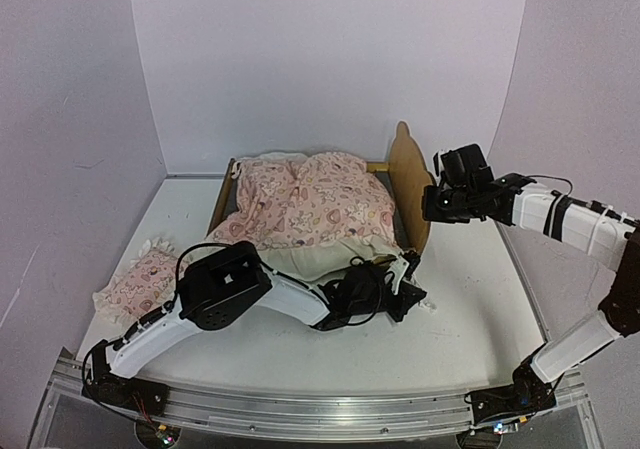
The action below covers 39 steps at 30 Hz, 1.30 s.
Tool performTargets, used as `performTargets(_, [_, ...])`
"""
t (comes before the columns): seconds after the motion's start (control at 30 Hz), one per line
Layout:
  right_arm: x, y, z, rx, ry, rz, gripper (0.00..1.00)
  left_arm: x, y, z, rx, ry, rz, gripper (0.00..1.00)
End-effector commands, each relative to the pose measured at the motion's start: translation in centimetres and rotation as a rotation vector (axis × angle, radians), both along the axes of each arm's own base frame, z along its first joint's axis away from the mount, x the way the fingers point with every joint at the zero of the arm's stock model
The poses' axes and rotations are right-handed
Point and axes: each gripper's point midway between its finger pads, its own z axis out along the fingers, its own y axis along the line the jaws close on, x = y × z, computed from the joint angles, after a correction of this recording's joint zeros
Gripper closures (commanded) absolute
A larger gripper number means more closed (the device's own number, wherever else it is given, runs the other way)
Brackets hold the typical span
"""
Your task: Set up the pet bed
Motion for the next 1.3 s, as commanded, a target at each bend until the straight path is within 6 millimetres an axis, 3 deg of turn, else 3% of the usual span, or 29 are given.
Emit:
performTargets(0.0, [-0.5, 3.3, 6.0, 0.173, -0.155, 0.12, 0.94, -3.3, 0.6, 5.4, -0.074, -0.028, -0.114, 1.0])
performTargets(0.13, [-3.2, -0.1, 3.7, -0.025, -0.049, 0.107, 0.62, -3.6, 1.2, 5.8, -0.074, -0.017, -0.125, 1.0])
performTargets(0.23, [-6.5, -2.5, 3.4, -0.063, 0.007, 0.093, 0.5, -3.7, 1.6, 6.0, -0.072, -0.002, -0.136, 1.0])
performTargets(0.4, [-11.8, -2.2, 1.1, 0.114, 0.123, 0.139, 0.34, -3.4, 2.2, 6.7, -0.079, 0.006, -0.141, 1.0])
performTargets(0.5, [-13.1, -1.9, -1.6, 0.174, 0.173, 0.14, 0.23, -2.9, 2.9, 6.7, -0.074, 0.015, -0.136, 1.0])
performTargets(0.67, [-13.3, -0.5, -7.4, 0.362, 0.243, 0.142, 0.25, -2.7, 4.1, 6.7, -0.064, 0.024, -0.129, 1.0])
performTargets(0.77, [-12.8, -0.4, -9.9, 0.439, 0.221, 0.134, 0.37, -2.5, 4.6, 6.6, -0.058, 0.036, -0.118, 1.0])
performTargets(0.87, [-11.9, 0.0, -10.0, 0.502, 0.102, 0.15, 0.57, -2.4, 5.0, 6.3, -0.055, 0.046, -0.115, 1.0])
performTargets(1.07, [-10.1, 1.5, -9.9, 0.604, 0.016, 0.177, 0.61, -2.9, 5.2, 7.0, -0.072, 0.043, -0.151, 1.0])
performTargets(1.27, [-9.5, 1.4, -11.6, 0.6, 0.02, 0.146, 0.62, -2.6, 5.6, 7.8, -0.091, 0.047, -0.163, 1.0])
